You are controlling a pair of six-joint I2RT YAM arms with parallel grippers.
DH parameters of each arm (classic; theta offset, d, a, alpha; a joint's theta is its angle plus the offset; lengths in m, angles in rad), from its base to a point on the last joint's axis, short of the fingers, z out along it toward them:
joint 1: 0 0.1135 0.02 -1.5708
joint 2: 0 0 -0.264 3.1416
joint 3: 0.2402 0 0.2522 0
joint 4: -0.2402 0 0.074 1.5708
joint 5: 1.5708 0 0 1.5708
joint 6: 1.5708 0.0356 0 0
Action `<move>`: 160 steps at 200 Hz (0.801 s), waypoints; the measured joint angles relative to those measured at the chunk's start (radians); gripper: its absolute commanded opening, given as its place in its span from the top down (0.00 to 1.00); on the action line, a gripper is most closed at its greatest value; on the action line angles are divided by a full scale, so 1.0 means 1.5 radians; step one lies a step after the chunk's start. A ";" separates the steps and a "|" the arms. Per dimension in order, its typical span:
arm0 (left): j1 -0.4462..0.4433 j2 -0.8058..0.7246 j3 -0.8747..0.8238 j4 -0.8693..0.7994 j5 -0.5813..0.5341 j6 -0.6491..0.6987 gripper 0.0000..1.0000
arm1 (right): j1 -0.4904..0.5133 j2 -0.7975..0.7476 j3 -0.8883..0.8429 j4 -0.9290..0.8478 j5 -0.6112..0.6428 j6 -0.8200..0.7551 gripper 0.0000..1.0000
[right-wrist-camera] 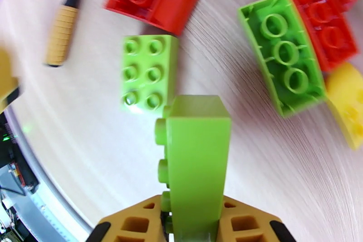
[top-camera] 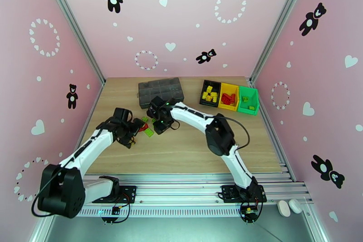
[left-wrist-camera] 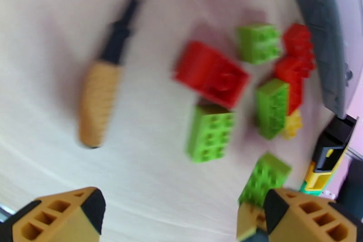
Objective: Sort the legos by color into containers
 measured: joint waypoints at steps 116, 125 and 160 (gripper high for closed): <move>-0.233 0.452 0.485 0.079 0.112 0.033 0.02 | -0.343 -0.192 -0.227 0.050 0.134 0.093 0.81; -0.251 0.496 0.545 0.074 0.123 0.039 0.02 | -0.379 -0.208 -0.239 0.050 0.149 0.095 0.81; -0.316 0.654 0.779 0.041 0.172 0.061 0.02 | -0.515 -0.244 -0.248 0.051 0.209 0.105 0.81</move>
